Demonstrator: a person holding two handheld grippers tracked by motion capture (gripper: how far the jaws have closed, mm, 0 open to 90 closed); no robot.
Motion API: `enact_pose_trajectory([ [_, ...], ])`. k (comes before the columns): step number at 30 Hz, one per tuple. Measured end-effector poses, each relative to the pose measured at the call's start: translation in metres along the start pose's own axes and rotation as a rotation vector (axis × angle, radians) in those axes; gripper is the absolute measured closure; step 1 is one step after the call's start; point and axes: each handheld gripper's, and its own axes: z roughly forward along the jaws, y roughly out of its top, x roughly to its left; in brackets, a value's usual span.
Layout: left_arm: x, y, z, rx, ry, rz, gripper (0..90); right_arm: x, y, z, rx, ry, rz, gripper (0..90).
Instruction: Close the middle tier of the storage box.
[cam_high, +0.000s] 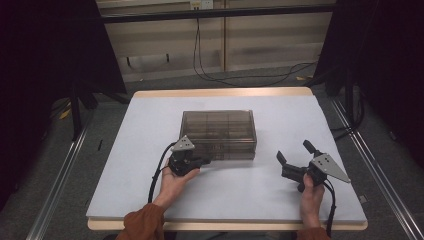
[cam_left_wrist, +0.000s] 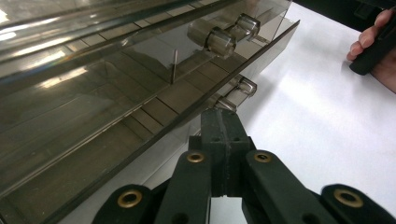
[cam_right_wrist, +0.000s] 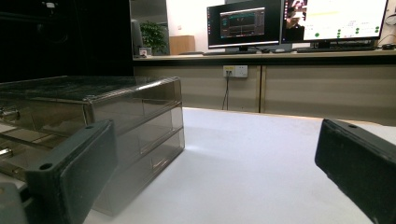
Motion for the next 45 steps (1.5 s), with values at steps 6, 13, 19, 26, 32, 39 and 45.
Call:
enact_pose_trajectory([
  [6,0.0011,0.0002,0.0009,-0.003,0.003,-0.007,90.0,-0.0002,0.0,0.0,-0.001,0.002,0.0,0.0],
  [13,0.0024,0.0005,0.0022,-0.007,0.008,-0.009,90.0,0.0002,-0.0001,0.0002,-0.003,-0.001,0.002,0.0],
  [19,0.0044,0.0004,0.0032,-0.006,0.012,-0.002,90.0,0.0,0.0,0.0001,0.0,0.0,0.0,0.0],
  [26,0.0046,0.0011,0.005,-0.014,0.026,-0.005,90.0,0.0001,0.0,0.0002,-0.002,0.002,-0.001,0.0],
  [32,0.006,0.0018,0.0061,-0.016,0.034,-0.011,90.0,-0.0001,0.0,0.0,0.0,0.002,0.001,0.0],
  [39,0.0074,0.0042,0.0076,-0.019,0.04,-0.01,90.0,0.0001,0.0,0.0001,0.0,0.0,0.0,0.0],
  [45,0.008,0.004,0.0077,-0.02,0.036,-0.009,90.0,0.0002,-0.0001,0.0001,-0.001,-0.002,0.0,0.0],
])
